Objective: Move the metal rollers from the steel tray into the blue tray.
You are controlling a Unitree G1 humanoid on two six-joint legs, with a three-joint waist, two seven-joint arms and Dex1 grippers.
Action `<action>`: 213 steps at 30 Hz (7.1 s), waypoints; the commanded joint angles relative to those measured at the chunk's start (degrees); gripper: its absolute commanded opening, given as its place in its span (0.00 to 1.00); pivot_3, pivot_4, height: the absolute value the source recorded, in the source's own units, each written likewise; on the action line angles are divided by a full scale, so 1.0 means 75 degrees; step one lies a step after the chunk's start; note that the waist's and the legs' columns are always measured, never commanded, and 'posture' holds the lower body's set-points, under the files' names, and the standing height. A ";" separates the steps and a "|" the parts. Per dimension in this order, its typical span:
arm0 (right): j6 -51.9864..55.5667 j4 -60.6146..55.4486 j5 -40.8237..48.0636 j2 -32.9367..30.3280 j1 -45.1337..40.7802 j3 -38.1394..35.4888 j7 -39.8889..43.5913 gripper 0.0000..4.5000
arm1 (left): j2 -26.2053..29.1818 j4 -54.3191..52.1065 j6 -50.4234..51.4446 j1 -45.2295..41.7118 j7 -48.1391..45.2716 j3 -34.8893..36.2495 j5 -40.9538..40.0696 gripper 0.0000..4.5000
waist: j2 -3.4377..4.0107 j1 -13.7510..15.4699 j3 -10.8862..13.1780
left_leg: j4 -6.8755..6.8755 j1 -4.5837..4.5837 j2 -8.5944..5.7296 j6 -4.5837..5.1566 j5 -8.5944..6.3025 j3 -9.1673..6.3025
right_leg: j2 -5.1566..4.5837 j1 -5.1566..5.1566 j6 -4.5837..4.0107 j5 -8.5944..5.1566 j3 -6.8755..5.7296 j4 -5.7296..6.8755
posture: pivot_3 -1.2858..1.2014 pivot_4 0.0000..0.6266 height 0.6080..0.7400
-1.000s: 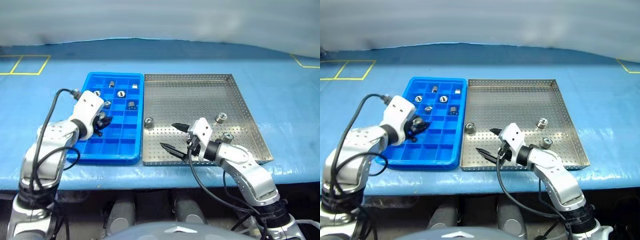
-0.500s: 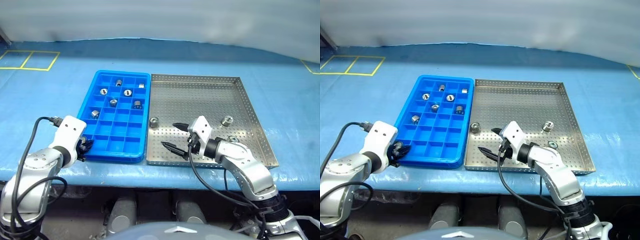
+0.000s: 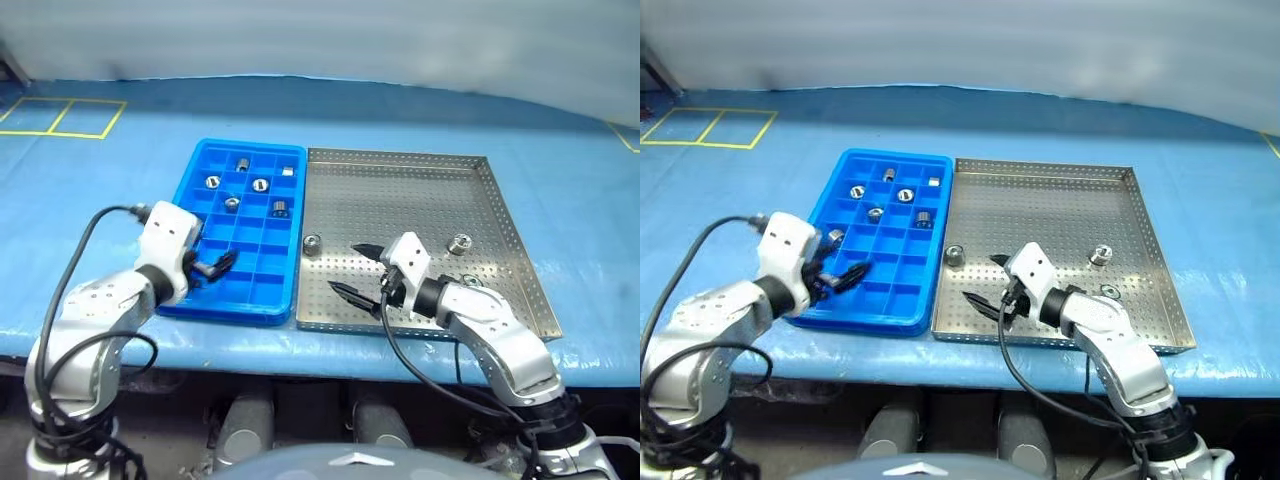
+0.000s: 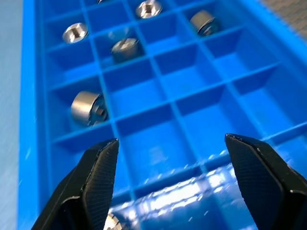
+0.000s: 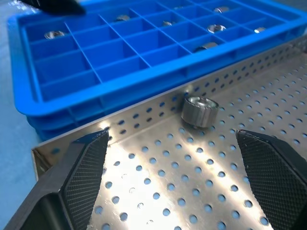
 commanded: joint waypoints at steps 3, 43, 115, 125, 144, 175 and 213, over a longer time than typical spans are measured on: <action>0.0692 -0.0823 -0.0848 -0.0865 0.0608 -0.0516 -0.0686 1.00 | -0.0382 0.1746 -0.1664 -0.1670 -0.0754 -0.1952 -0.0165 0.86 | 0.0000 0.0023 -0.0005 | 0.0007 0.0000 -0.0006 0.0000 0.0000 0.0010 | -0.0005 0.0005 0.0002 0.0001 0.0006 -0.0007 | 0.55 0.24 1.00; 0.0672 -0.2109 -0.0408 0.0045 0.1593 -0.0851 -0.0918 1.00 | -0.1400 0.5904 -0.3779 -0.3678 -0.2624 -0.3623 0.1398 0.38 | 0.0010 -0.1995 -0.0004 | -0.0025 0.0008 -0.0003 0.0013 -0.0006 0.0030 | 0.0007 -0.0016 0.0012 0.0003 0.0052 0.0007 | 0.46 0.24 1.00; -0.2103 0.7128 -0.0748 0.2461 -0.4074 0.0318 0.1442 1.00 | 0.0576 0.0395 -0.1902 0.0951 0.0640 -0.0209 -0.0559 0.81 | 0.0004 -0.0219 0.0000 | -0.0018 0.0015 0.0004 0.0009 -0.0004 0.0013 | 0.0011 0.0002 0.0004 0.0007 0.0019 0.0005 | 0.60 0.24 1.00; -0.2213 0.7035 -0.0764 0.2590 -0.3994 0.0130 0.1372 0.51 | 0.0614 0.0487 -0.1885 0.1038 0.0783 -0.0252 -0.0565 0.82 | 0.0004 -0.0218 0.0000 | -0.0020 0.0014 0.0004 0.0009 -0.0003 0.0009 | 0.0011 0.0002 0.0004 0.0007 0.0017 0.0006 | 0.60 0.24 1.00; -0.1730 0.6262 -0.1086 0.2521 -0.4250 0.0130 0.0870 0.51 | 0.0285 0.0648 -0.1733 0.1143 0.1541 -0.0132 -0.0526 0.82 | 0.0007 -0.0142 0.0001 | -0.0025 0.0013 0.0004 0.0008 -0.0003 0.0007 | 0.0011 -0.0002 0.0001 0.0005 0.0014 0.0005 | 0.61 0.24 1.00; -0.1685 0.6527 -0.1199 0.2780 -0.3998 0.0151 0.1118 0.42 | 0.0382 0.0644 -0.1720 0.1201 0.1800 -0.0106 -0.0416 0.82 | 0.0007 -0.0065 0.0002 | -0.0036 0.0018 0.0012 0.0007 -0.0003 0.0007 | 0.0017 -0.0005 -0.0007 0.0004 0.0009 0.0006 | 0.61 0.24 1.00; -0.1916 0.5941 -0.3032 0.3029 -0.4987 0.1572 0.0474 0.42 | 0.0030 0.0020 -0.1715 0.2153 0.2079 0.0577 -0.0639 0.82 | -0.0001 0.0239 0.0010 | -0.0119 0.0001 0.0070 -0.0039 0.0021 -0.0041 | 0.0073 -0.0105 -0.0130 -0.0058 -0.0051 0.0115 | 0.65 0.24 1.00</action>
